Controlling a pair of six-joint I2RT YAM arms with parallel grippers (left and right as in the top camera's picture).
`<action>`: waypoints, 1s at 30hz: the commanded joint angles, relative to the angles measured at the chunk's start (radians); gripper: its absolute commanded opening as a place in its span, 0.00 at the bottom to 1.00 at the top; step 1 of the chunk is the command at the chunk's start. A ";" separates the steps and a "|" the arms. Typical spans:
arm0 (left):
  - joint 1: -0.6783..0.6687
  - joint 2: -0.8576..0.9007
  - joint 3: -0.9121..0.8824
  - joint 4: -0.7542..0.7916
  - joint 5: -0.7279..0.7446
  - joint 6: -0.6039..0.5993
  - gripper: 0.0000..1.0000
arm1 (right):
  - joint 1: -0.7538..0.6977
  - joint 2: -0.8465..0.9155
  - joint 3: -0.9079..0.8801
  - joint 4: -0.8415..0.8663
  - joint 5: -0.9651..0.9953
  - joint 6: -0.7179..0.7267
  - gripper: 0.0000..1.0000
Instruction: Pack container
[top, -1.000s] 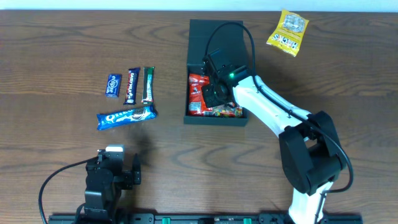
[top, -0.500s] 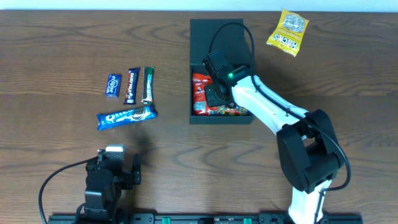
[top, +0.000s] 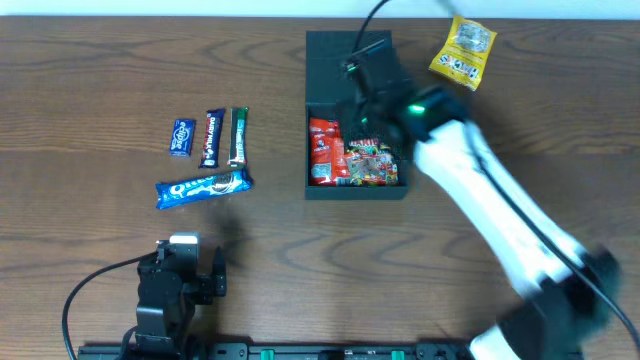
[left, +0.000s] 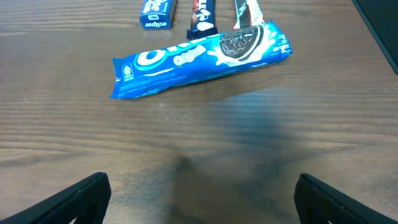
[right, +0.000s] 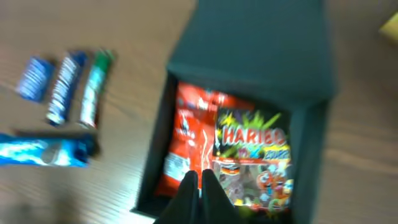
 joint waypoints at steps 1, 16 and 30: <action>0.000 -0.006 -0.009 -0.018 -0.023 0.018 0.95 | -0.034 -0.091 0.010 -0.020 0.000 -0.031 0.07; 0.000 -0.006 -0.009 0.136 0.380 -0.200 0.95 | -0.168 -0.190 0.010 -0.191 -0.016 -0.044 0.04; 0.000 0.227 0.039 0.573 0.594 -0.340 0.95 | -0.183 -0.190 0.010 -0.208 -0.015 -0.063 0.01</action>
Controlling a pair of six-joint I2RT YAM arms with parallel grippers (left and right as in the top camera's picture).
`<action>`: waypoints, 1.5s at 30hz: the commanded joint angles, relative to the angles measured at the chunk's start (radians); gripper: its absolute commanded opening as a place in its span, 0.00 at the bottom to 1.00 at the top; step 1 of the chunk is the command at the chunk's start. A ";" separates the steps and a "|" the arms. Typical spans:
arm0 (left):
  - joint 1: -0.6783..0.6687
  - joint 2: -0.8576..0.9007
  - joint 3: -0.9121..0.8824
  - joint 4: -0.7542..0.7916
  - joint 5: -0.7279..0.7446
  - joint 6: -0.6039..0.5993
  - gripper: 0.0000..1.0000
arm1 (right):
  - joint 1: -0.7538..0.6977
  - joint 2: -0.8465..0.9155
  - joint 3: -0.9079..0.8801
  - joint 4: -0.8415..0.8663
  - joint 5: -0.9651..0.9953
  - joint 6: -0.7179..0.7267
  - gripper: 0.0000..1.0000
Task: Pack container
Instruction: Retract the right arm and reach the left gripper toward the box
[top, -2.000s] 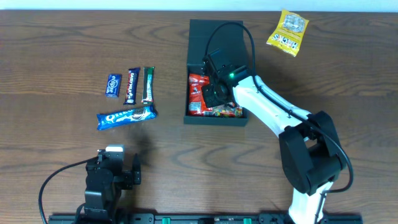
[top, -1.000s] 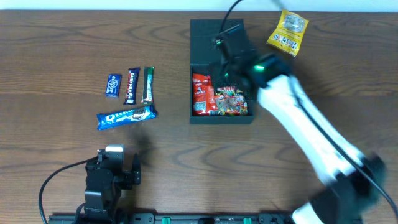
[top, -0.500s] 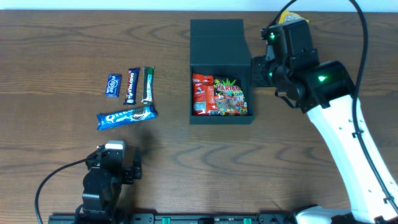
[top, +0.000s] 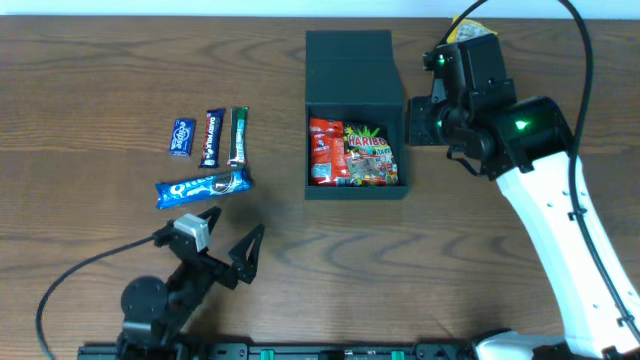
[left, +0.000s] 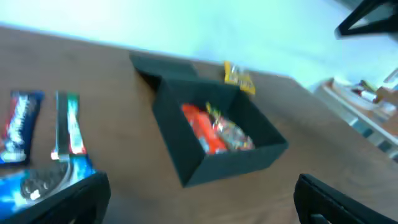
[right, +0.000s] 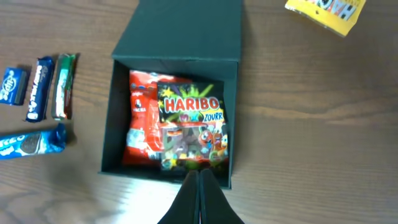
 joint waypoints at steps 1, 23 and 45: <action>0.001 0.198 0.088 0.005 0.039 0.030 0.95 | -0.019 -0.014 0.004 0.020 0.001 -0.032 0.01; -0.299 1.553 1.073 -0.229 -0.162 0.263 0.95 | -0.232 0.002 0.003 0.105 -0.014 -0.138 0.01; -0.301 1.678 1.073 -0.320 -0.340 0.184 0.78 | -0.323 0.079 0.003 0.142 -0.151 -0.162 0.01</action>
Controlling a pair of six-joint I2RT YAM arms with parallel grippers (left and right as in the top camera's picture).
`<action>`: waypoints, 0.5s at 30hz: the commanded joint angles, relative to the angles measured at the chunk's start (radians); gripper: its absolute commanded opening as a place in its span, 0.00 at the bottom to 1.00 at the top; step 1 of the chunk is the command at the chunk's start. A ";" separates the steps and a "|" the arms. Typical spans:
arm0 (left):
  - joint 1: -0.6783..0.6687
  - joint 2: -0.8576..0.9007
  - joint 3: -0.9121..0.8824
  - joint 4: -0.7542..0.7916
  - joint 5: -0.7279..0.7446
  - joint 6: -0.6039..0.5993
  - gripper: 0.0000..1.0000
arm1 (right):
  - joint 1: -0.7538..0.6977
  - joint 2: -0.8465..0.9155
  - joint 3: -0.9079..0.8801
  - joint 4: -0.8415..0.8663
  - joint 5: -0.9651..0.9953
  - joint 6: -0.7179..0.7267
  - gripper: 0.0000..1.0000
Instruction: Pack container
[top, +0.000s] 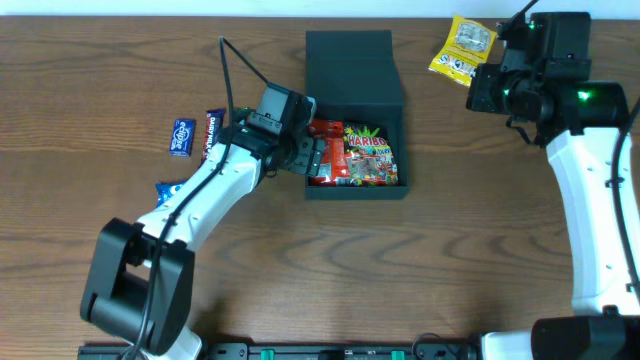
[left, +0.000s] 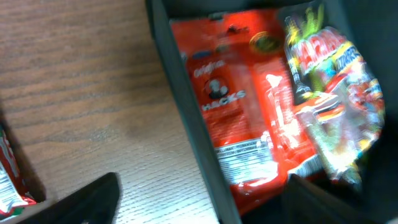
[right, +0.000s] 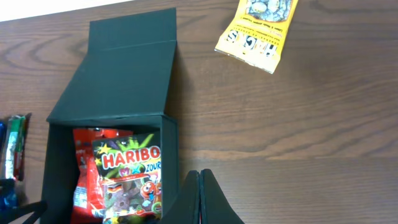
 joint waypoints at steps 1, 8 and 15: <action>0.000 0.057 0.023 -0.011 -0.032 -0.004 0.74 | -0.002 0.008 0.003 -0.001 -0.040 -0.018 0.01; 0.002 0.077 0.023 -0.033 -0.085 -0.003 0.46 | -0.002 0.008 0.003 0.001 -0.057 -0.002 0.01; 0.001 0.077 0.023 -0.032 -0.092 -0.001 0.15 | 0.071 0.013 0.002 -0.002 -0.056 0.001 0.01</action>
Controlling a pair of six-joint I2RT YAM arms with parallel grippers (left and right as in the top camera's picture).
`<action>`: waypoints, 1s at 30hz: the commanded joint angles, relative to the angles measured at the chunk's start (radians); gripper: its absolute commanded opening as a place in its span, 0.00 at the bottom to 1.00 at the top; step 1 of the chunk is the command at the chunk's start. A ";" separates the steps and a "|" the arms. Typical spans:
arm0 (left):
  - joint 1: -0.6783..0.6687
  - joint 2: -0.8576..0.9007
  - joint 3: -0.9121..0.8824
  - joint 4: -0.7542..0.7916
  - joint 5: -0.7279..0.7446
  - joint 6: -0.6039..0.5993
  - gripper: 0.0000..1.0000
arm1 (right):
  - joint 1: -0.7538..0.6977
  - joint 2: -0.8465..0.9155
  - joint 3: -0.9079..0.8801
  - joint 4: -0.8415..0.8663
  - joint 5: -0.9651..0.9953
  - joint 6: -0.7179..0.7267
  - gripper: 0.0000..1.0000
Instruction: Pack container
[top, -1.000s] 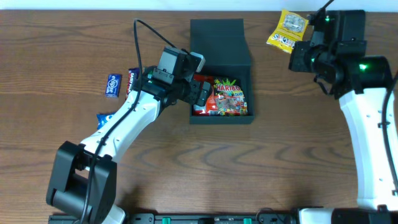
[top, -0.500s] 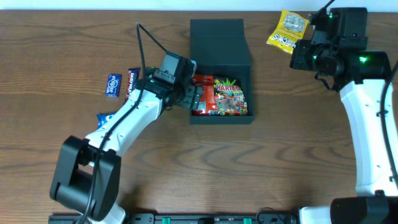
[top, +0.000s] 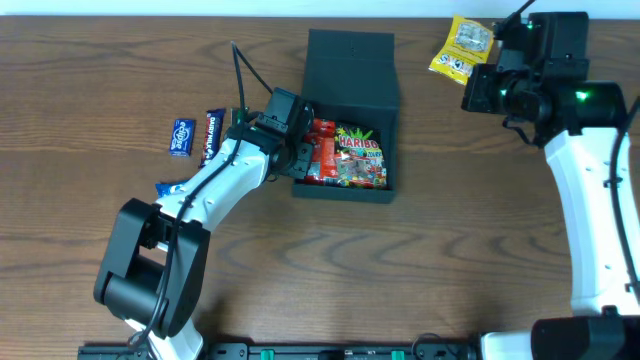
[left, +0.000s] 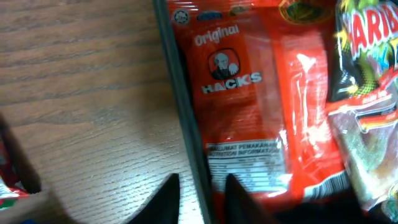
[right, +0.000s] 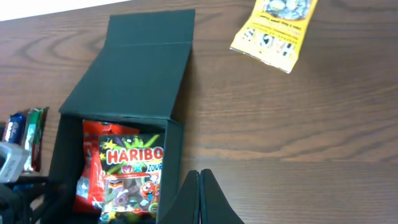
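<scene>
The black box (top: 352, 62) lies in mid-table with its lid folded back, and holds a red Hacks bag (left: 249, 93) and a Haribo bag (top: 358, 155). My left gripper (left: 202, 200) straddles the box's left wall (left: 179, 93), one finger outside and one inside, closed on it. My right gripper (right: 200, 199) is shut and empty, held high over the table right of the box. A yellow candy bag (top: 463, 50) lies at the far right. An Oreo pack (top: 168, 188), partly under my left arm, and small bars (top: 182, 136) lie to the left.
A green bar (right: 36, 138) and a dark blue bar (top: 212, 135) lie side by side close to the box's left side, by my left arm. Bare wooden table (top: 400, 280) stretches in front of the box.
My left gripper's fingers have closed from wide open onto the box's left wall. The box has shifted slightly left and turned a little. The right gripper stays shut in about the same place.
First my right gripper hung shut over the box and my left sat open near the Oreo pack. Then the right stood right of the box and the left was raised. Later the left was open at the box's left wall, where it now grips.
</scene>
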 joint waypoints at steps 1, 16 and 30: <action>0.004 0.003 0.016 -0.006 -0.034 0.002 0.14 | 0.062 0.018 0.002 0.000 -0.014 0.000 0.01; 0.003 0.003 0.016 -0.038 -0.003 -0.203 0.06 | 0.231 0.226 0.002 -0.011 -0.084 0.124 0.01; 0.003 0.003 0.016 -0.039 0.003 -0.429 0.06 | 0.245 0.270 0.001 -0.055 0.003 0.124 0.01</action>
